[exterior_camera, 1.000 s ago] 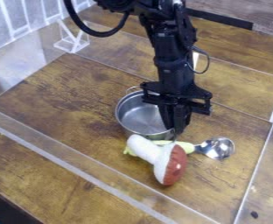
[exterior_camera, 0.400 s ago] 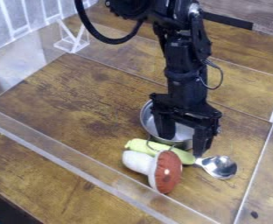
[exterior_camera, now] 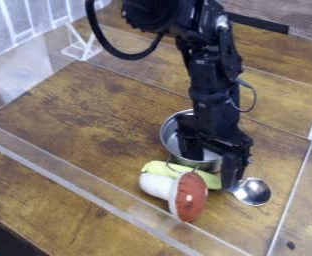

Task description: Put the mushroom in the silver pot

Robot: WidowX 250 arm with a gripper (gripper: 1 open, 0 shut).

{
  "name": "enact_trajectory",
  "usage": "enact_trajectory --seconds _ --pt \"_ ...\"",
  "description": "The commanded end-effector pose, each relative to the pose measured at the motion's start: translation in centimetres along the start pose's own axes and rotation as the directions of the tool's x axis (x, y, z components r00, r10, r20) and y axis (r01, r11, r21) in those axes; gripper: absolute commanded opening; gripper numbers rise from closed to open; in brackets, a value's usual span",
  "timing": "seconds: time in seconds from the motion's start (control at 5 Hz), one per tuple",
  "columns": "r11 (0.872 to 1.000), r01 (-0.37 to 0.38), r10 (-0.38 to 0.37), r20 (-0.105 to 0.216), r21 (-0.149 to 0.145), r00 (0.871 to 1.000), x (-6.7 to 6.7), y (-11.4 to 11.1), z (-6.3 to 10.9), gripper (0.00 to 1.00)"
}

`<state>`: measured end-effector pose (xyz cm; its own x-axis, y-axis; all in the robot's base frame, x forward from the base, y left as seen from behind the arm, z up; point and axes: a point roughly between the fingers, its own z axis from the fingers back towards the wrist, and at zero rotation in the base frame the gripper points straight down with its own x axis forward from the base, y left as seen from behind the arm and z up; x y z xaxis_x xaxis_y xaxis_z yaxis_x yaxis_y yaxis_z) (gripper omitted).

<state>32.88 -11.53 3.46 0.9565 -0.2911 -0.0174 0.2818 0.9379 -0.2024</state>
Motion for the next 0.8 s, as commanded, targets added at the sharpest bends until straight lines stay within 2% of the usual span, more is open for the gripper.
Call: enact_trajectory --seconds 0.0,0.2,0.6 --pt "0.999 0.052 -0.052 0.051 -0.005 0.997 0.7 -0.6 1.9 1.0" --pt "0.995 0.101 -0.1 0.032 -0.014 0.994 1.0 -1.2 1.2 1.0" --pt "0.991 0.128 -0.128 0.004 -0.034 0.992 0.4 -1.2 0.9 1.0"
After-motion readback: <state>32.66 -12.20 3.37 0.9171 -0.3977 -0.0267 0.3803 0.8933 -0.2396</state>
